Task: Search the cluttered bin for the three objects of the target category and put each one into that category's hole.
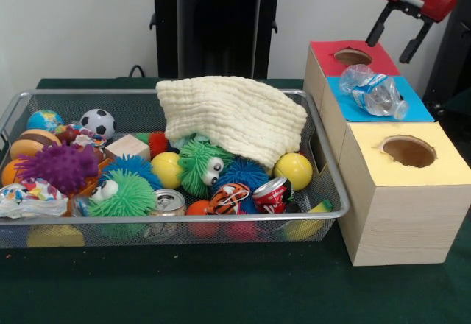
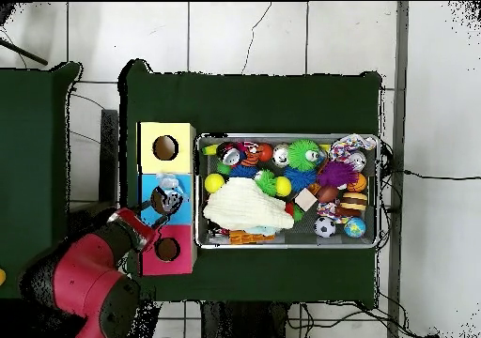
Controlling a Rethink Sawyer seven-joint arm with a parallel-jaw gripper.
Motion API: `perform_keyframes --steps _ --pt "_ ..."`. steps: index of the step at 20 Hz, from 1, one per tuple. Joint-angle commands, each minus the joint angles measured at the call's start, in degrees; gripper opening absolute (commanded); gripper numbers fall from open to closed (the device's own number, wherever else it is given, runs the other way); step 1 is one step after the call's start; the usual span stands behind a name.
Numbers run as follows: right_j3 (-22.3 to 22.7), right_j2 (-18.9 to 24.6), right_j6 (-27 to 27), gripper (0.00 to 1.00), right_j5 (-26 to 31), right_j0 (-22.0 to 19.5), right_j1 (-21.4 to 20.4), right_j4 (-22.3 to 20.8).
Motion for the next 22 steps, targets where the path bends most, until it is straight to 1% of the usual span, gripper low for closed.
perform_keyframes --steps 1,4,7,9,11,14,20,22 --pt "0.72 0.27 12.86 1.00 15.98 0.45 -3.24 -4.40" --pt "0.12 -1.99 11.87 1.00 18.95 0.71 -5.08 -5.77" --pt "-1.81 -5.71 9.83 1.00 22.28 0.63 -6.49 -8.32" --pt "-2.30 -6.69 8.32 1.00 22.14 -0.31 -7.52 -9.53" --pt "-2.60 -6.62 6.45 1.00 20.12 -1.69 -8.01 -10.76" --pt "-2.52 -4.40 4.44 1.00 15.26 -4.61 -8.35 -12.03" --pt "-2.40 -0.74 4.10 1.00 7.01 -8.33 -7.65 -13.97" --pt "-2.35 -0.03 4.47 1.00 5.81 -8.82 -7.65 -14.51"
